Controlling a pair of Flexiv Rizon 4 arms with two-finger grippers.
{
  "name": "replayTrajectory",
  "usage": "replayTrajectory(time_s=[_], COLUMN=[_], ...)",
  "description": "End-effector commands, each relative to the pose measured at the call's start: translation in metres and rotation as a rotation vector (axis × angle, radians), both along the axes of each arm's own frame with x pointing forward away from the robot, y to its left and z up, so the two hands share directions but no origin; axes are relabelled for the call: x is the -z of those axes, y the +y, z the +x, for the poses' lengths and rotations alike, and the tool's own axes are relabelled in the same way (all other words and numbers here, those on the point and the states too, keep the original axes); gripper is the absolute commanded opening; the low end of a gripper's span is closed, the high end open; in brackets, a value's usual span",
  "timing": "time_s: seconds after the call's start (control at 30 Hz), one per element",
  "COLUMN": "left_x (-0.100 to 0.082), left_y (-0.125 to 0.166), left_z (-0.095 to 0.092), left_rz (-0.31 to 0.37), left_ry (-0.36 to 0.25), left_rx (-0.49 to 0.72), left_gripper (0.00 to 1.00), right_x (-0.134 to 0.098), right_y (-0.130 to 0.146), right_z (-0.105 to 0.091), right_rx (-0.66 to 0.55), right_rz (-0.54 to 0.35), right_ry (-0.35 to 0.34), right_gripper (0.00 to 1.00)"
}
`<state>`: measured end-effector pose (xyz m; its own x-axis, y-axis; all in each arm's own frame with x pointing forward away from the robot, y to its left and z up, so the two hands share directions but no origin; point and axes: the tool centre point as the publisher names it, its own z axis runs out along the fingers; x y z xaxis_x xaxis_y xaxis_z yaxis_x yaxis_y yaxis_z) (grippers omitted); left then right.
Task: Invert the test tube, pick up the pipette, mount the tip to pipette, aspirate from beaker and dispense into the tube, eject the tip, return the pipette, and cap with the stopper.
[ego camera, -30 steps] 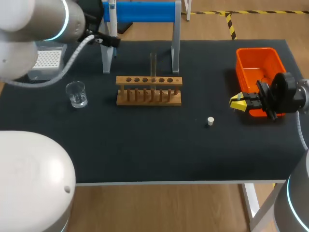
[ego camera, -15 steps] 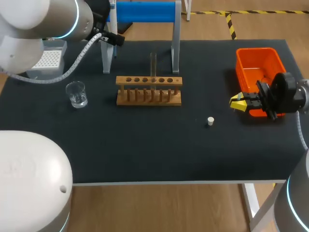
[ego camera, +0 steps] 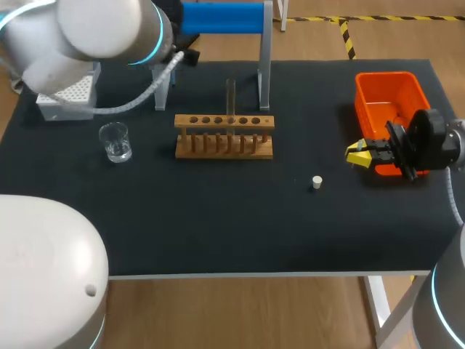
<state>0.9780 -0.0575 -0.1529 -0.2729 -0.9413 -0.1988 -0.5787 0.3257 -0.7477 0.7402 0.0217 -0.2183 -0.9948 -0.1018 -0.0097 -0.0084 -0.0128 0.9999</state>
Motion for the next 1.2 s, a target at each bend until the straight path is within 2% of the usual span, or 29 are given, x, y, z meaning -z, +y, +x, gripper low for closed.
replayTrajectory(time_s=[0.03,0.33,0.9,1.2], left_x=[0.012,0.024,0.041,0.044], left_y=[-0.004,0.006,0.001,0.004], left_z=[0.011,0.035,0.087,0.117], left_rz=[-0.01,-0.096,-0.153,-0.201], left_ry=[-0.029,-0.093,-0.144,-0.197], left_rx=[-0.026,-0.116,-0.141,-0.187], left_gripper=[1.0,1.0,1.0,1.0], right_x=[0.0,0.0,0.0,0.0], right_y=[-0.001,-0.001,-0.001,-0.001], right_z=[0.0,0.0,0.0,0.0], right_rx=[-0.001,-0.001,-0.001,-0.001], right_rz=[0.0,0.0,0.0,0.0], right_ry=[0.0,0.0,0.0,0.0], right_gripper=[0.0,0.0,0.0,0.0])
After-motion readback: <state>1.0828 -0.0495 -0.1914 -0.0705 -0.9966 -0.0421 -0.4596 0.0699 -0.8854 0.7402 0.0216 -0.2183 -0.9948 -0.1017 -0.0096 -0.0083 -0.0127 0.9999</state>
